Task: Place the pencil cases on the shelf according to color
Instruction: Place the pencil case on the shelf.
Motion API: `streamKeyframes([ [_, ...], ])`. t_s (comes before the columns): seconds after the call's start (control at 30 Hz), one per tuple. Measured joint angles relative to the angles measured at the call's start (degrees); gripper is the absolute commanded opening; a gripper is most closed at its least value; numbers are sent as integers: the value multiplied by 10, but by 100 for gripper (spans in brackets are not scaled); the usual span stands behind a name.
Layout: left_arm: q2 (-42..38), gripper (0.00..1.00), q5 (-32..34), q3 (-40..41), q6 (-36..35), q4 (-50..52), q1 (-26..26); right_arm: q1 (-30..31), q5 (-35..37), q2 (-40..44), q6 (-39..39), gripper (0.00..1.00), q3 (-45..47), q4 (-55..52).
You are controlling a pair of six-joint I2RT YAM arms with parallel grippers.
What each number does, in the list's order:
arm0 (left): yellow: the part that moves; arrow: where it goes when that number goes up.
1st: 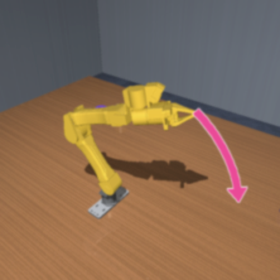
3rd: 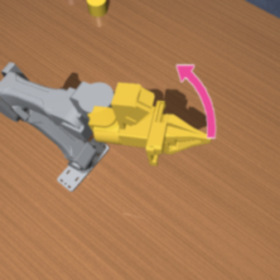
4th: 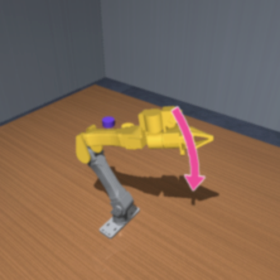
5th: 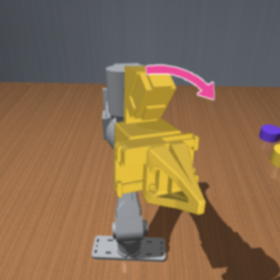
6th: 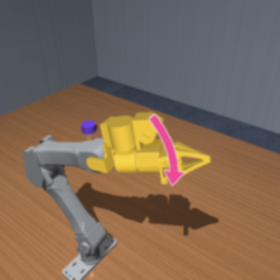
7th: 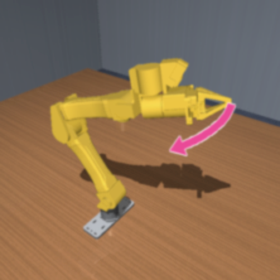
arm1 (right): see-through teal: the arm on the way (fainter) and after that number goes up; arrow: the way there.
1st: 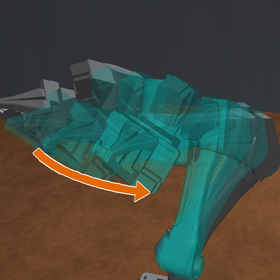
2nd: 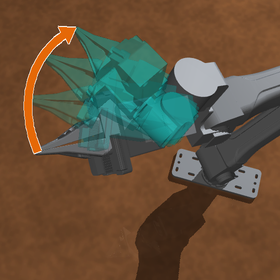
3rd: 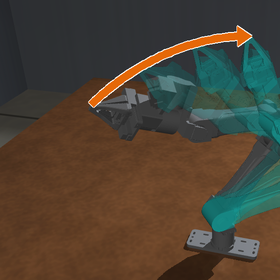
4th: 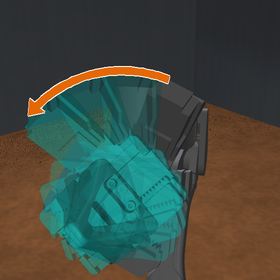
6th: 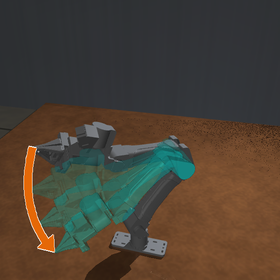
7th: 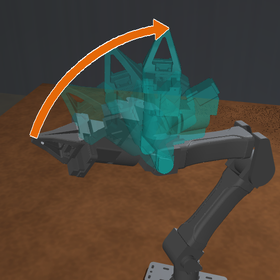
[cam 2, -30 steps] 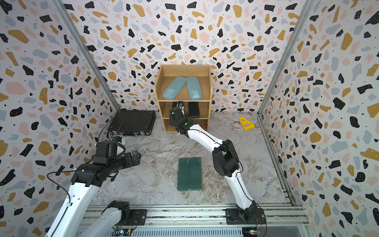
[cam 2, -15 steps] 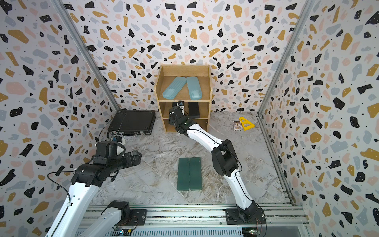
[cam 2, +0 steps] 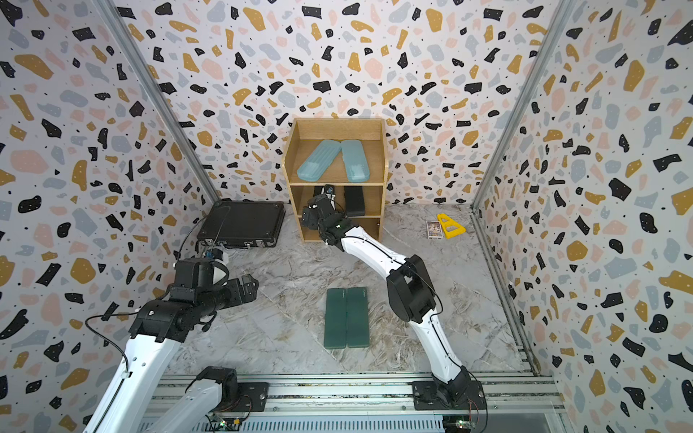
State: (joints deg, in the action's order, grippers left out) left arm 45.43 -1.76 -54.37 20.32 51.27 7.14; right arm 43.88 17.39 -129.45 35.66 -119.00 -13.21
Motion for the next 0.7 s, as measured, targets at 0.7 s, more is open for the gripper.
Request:
streamKeyframes([
  [0.7, -17, 100, -4, 0, -2, -4, 0, 68, 71, 352, -55, 100, 382, -18],
])
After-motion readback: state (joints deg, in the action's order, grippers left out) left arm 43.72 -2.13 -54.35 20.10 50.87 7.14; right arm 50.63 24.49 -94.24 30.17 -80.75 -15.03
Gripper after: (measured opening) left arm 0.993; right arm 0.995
